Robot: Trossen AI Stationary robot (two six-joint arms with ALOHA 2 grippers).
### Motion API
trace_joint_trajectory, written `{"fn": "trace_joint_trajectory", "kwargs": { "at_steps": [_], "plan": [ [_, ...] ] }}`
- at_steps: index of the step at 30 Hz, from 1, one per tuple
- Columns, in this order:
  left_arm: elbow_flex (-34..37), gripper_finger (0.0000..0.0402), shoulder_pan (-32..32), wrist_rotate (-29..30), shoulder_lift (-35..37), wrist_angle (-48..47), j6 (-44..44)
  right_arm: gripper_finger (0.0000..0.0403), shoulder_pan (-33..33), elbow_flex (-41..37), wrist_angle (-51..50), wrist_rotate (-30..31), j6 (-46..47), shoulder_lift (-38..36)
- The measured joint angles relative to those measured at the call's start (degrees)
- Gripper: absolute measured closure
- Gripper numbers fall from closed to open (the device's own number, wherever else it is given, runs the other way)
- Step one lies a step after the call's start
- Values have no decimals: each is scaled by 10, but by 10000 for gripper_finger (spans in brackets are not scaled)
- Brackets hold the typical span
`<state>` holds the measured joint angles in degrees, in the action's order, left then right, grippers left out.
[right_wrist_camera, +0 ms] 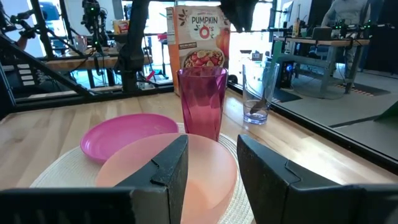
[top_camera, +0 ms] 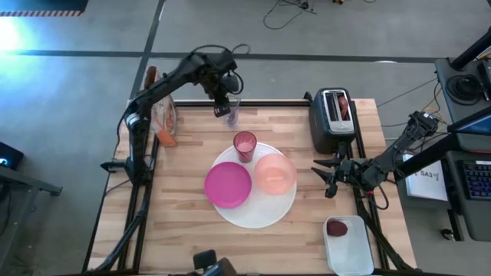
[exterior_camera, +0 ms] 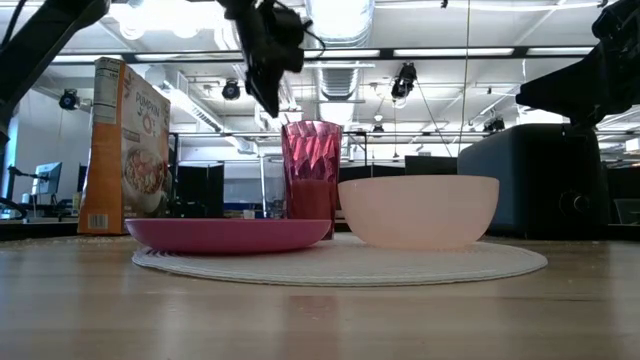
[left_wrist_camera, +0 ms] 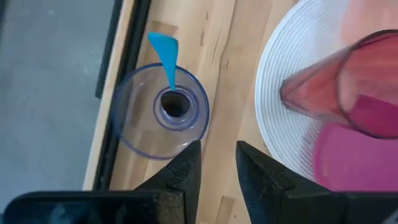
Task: Arrange a breakfast setting
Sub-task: Pour the cereal from the cereal box into the orange bowl on the placemat
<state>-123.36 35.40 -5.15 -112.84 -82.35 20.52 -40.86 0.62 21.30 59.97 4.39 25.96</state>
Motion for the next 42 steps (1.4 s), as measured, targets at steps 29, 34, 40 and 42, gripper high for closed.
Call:
{"fn": "trace_joint_trajectory", "kwargs": {
  "at_steps": [29,34,40,42],
  "plan": [
    [221,317,-13,55,266,-21,-228,275,0,0,0,0,0,0],
    [360,317,-20,48,343,73,-248,275,0,0,0,0,0,0],
    [547,317,-66,46,446,209,-346,275,0,0,0,0,0,0],
    [612,317,-92,46,476,258,-380,275,0,0,0,0,0,0]
  ]
}}
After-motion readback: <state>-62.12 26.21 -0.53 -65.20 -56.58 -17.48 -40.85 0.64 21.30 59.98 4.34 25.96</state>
